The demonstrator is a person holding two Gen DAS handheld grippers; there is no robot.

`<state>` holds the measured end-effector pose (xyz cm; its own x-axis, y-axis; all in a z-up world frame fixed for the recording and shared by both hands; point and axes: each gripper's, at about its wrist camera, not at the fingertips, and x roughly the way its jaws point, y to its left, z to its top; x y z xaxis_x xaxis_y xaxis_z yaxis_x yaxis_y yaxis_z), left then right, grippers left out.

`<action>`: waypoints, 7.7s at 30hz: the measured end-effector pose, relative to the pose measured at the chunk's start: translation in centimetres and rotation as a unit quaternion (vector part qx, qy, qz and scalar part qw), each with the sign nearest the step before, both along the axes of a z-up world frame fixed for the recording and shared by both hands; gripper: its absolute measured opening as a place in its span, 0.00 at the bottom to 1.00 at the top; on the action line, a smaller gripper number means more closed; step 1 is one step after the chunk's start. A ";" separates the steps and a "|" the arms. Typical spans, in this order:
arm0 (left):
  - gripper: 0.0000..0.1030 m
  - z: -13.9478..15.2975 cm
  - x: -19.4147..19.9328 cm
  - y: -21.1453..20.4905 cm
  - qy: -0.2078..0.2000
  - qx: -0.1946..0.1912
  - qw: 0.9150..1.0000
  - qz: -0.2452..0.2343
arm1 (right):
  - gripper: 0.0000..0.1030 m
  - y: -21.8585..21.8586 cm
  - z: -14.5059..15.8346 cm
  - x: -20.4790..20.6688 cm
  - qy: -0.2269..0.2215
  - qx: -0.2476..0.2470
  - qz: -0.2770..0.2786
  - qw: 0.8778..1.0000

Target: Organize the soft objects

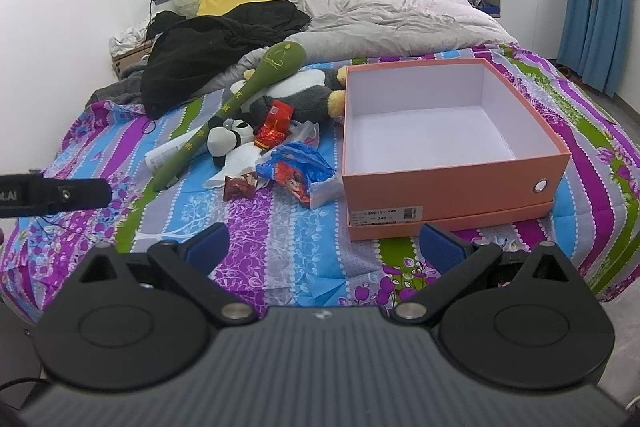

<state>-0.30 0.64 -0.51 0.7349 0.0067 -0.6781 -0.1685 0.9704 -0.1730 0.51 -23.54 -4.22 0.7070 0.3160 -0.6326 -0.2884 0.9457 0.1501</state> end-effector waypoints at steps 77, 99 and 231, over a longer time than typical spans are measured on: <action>0.98 -10.5 15.0 6.6 0.077 0.008 0.997 -0.012 | 0.76 8.0 -8.7 9.4 -0.013 -0.051 0.040 0.998; 0.85 -16.8 21.5 10.7 0.079 -0.051 0.996 0.012 | 0.76 15.2 -13.3 14.7 -0.054 -0.164 0.120 0.978; 0.30 -8.1 17.6 5.1 0.020 -0.025 0.999 -0.017 | 0.10 7.0 -2.2 11.4 -0.078 0.047 0.032 0.995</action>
<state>17.31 5.74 -8.63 0.7059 -0.0526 -0.7064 -0.1441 0.9657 -0.2159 11.87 -16.50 -6.40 0.7708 0.4168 -0.4819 -0.3749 0.9082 0.1859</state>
